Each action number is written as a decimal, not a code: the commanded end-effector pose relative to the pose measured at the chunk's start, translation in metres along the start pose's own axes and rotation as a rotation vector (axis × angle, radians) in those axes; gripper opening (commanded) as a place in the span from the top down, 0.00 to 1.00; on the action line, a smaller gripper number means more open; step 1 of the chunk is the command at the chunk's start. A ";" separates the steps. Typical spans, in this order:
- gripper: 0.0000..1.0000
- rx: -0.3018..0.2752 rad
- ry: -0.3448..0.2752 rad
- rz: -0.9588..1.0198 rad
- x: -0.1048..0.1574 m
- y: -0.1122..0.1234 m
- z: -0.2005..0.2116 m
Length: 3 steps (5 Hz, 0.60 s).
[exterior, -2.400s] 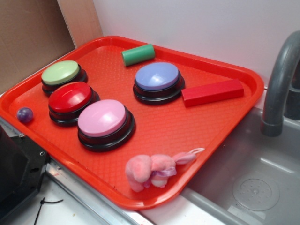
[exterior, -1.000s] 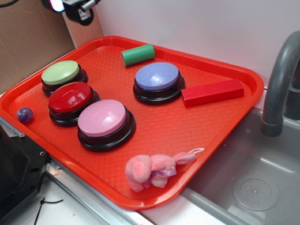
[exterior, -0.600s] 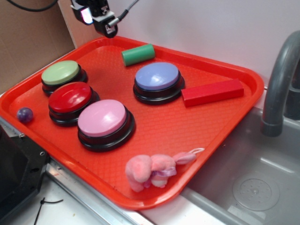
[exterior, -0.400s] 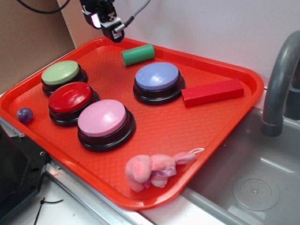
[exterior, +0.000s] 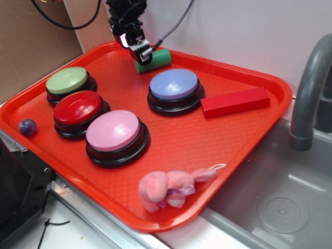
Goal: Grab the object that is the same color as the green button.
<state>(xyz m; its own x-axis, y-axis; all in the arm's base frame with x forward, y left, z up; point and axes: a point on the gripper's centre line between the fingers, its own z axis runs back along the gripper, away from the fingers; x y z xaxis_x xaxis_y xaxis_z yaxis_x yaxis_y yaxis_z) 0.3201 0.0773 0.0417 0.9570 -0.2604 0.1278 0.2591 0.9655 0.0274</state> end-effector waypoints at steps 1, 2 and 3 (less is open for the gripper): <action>0.06 -0.006 -0.023 -0.030 0.020 0.000 0.000; 0.12 -0.026 -0.005 -0.042 0.022 -0.003 -0.004; 0.57 -0.033 -0.006 -0.050 0.022 -0.003 -0.010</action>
<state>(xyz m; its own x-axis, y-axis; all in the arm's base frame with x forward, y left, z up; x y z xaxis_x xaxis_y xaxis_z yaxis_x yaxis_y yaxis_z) 0.3260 0.0717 0.0196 0.9519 -0.2958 0.0799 0.2989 0.9538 -0.0299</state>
